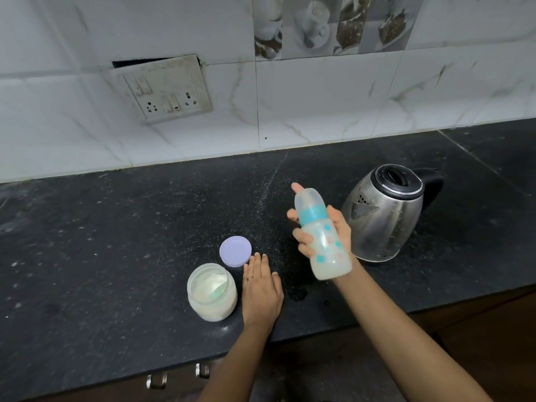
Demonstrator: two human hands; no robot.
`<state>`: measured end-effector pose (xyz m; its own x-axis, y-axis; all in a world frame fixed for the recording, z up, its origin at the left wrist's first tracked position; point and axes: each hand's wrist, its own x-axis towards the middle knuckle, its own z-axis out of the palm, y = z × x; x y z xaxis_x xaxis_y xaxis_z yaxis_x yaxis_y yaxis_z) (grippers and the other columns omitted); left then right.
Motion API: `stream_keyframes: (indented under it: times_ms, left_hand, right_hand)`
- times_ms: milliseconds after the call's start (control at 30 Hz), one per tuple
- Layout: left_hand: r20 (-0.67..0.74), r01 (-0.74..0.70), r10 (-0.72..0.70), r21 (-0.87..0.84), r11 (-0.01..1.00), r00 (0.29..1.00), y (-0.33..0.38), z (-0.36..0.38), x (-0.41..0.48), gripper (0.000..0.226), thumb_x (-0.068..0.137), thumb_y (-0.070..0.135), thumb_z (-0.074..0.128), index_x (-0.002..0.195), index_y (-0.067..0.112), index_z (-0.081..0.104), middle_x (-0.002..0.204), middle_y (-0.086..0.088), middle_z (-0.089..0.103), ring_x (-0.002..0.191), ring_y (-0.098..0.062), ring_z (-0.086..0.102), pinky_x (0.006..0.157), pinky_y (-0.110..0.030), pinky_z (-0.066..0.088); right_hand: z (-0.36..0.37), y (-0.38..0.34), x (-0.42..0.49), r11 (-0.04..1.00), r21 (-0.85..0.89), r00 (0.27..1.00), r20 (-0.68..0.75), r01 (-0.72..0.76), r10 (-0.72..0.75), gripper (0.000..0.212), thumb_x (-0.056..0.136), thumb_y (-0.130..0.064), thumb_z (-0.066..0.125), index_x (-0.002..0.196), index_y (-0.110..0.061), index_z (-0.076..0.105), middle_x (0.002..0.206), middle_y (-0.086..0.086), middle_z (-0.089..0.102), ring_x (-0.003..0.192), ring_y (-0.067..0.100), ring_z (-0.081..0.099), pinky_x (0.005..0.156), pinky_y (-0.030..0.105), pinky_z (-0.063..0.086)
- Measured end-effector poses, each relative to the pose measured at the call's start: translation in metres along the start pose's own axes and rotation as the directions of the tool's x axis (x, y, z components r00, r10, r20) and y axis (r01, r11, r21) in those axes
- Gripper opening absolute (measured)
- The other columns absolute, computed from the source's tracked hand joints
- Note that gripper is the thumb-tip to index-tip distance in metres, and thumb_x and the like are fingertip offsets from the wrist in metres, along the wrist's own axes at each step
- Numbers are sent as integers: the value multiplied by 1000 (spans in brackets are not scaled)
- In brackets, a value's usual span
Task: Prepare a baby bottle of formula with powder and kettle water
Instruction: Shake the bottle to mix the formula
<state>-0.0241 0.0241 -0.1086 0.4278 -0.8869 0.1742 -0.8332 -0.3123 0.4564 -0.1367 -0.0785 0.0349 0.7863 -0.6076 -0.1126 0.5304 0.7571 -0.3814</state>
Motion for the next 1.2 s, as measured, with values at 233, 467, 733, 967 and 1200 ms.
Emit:
stream_keyframes:
  times_ms: [233,467,733,967,1200]
  left_hand:
    - [1,6,-6,-7,1000,1000,0,1,0,59,91,31,25,135,0,50,141,-19,49,135,-28,41,116,-37,20]
    - [-6,-2,2,-6,1000,1000,0,1,0,59,91,31,25,133,-1,51,139,-19,50,134,-29,42,116,-39,22]
    - [-20,-3,3,2,1000,1000,0,1,1,57,91,29,27,131,-2,53,137,-20,52,132,-29,45,116,-38,24]
    - [-4,0,0,8,1000,1000,0,2,1,60,91,31,24,135,-1,49,141,-19,48,135,-28,41,116,-39,22]
    - [-16,-5,6,15,1000,1000,0,2,0,58,91,29,26,133,-2,52,138,-20,51,132,-30,44,114,-41,24]
  right_hand:
    - [-10,9,3,992,124,995,-91,-33,45,65,81,-23,70,139,-14,44,106,20,60,68,27,59,59,35,54]
    - [-2,3,3,978,210,1000,23,-19,15,62,86,-26,64,142,-13,39,109,22,56,73,28,59,63,36,55]
    - [-13,-4,-5,994,100,996,83,34,-42,65,88,-28,59,145,-15,31,106,19,54,71,26,57,62,34,53]
    - [-17,-4,-7,997,70,1000,7,-10,10,70,77,-23,73,140,-14,41,99,17,60,67,25,60,59,34,54]
    - [-10,10,-9,969,248,999,-33,11,-3,73,71,-16,80,130,1,41,107,21,57,81,30,63,71,42,56]
